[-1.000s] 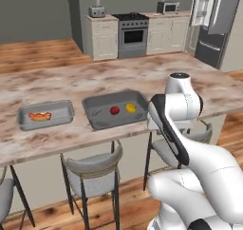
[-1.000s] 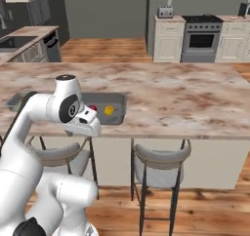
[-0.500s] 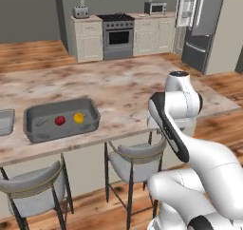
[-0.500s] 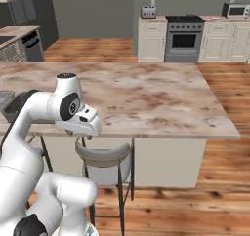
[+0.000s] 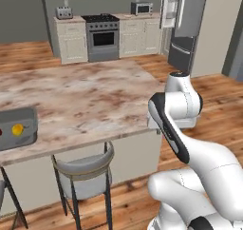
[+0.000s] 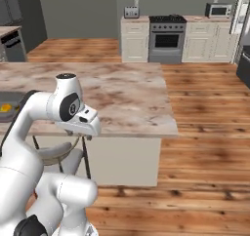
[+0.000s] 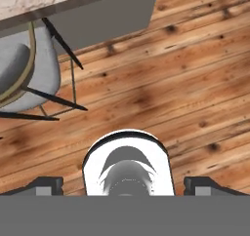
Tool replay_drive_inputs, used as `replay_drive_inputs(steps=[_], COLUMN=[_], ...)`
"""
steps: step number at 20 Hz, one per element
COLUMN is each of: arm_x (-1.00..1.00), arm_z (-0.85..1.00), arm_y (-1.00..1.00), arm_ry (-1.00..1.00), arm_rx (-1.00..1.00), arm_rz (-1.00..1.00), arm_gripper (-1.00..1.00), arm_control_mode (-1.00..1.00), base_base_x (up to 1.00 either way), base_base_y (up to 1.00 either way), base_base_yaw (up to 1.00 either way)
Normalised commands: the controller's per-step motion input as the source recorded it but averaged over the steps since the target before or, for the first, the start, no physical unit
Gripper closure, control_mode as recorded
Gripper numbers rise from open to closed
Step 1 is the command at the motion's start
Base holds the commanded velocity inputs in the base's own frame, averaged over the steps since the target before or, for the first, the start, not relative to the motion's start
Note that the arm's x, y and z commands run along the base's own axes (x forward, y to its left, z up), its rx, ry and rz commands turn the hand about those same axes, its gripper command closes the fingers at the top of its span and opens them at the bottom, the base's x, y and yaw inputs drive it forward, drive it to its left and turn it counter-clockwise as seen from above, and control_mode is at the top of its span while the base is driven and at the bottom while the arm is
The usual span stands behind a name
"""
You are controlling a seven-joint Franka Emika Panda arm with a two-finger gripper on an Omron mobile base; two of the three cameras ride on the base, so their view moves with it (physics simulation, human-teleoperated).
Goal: Place the cold items (mango and tomato) from the fridge in one tupperware on the dining counter. Place the warm items (kebab skewer and hot dog) in the stove area in another tupperware.
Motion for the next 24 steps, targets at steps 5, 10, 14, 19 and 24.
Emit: replay_drive_inputs(steps=[5,10,14,19,24], arm_x=[0.0,0.0,0.0,0.0,0.0], arm_z=[0.0,0.0,0.0,0.0,0.0], arm_y=[0.0,0.0,0.0,0.0,0.0], arm_ry=[0.0,0.0,0.0,0.0,0.0], arm_rx=[0.0,0.0,0.0,0.0,0.0], arm_rz=[0.0,0.0,0.0,0.0,0.0], arm_gripper=[-1.0,-1.0,-1.0,-1.0,-1.0], arm_control_mode=[1.0,1.0,1.0,1.0,1.0], base_base_x=[0.2,0.33,0.33,0.43,0.39], base_base_y=[-1.0,-1.0,-1.0,-1.0,-1.0], base_base_yaw=[-0.01,0.0,-0.02,0.0,0.11])
